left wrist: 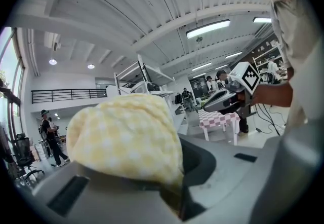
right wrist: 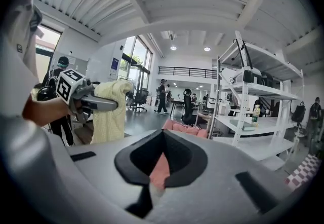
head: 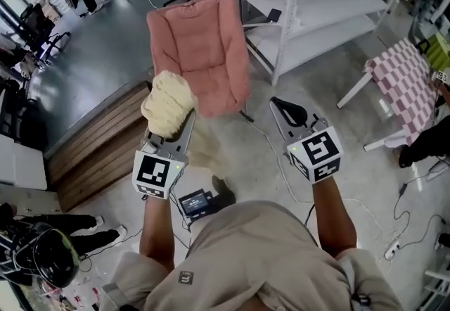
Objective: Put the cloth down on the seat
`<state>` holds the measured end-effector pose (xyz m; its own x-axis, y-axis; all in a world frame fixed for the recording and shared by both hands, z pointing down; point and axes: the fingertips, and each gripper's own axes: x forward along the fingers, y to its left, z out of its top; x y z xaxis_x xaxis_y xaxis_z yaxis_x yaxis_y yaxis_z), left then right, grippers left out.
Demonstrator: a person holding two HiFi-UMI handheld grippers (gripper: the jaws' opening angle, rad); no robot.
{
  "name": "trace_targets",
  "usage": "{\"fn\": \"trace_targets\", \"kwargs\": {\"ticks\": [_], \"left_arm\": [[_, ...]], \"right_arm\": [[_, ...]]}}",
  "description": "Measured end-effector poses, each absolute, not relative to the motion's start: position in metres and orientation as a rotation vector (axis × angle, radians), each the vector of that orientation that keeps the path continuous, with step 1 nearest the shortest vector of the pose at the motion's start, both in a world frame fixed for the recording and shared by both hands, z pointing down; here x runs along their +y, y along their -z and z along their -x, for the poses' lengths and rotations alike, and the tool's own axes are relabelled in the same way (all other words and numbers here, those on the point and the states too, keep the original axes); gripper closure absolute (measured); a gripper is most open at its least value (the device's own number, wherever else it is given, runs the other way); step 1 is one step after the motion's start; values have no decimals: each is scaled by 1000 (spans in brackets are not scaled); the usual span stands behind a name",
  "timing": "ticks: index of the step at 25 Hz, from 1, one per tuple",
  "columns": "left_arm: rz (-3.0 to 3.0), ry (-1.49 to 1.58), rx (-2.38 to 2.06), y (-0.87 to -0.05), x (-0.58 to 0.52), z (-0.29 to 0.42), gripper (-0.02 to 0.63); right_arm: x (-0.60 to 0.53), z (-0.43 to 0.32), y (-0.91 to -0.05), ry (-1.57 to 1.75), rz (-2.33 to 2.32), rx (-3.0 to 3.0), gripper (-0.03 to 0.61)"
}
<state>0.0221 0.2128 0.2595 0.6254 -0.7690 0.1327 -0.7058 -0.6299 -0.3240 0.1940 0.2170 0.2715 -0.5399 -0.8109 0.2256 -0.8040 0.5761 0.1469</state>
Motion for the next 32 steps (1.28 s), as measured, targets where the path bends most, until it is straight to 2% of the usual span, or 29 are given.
{"fn": "trace_targets", "kwargs": {"ticks": [18, 32], "left_arm": [[2626, 414, 978, -254, 70, 61, 571], [2644, 430, 966, -253, 13, 87, 571]], "right_arm": [[81, -68, -242, 79, -1426, -2509, 586], [1, 21, -218, 3, -1213, -2761, 583]]}}
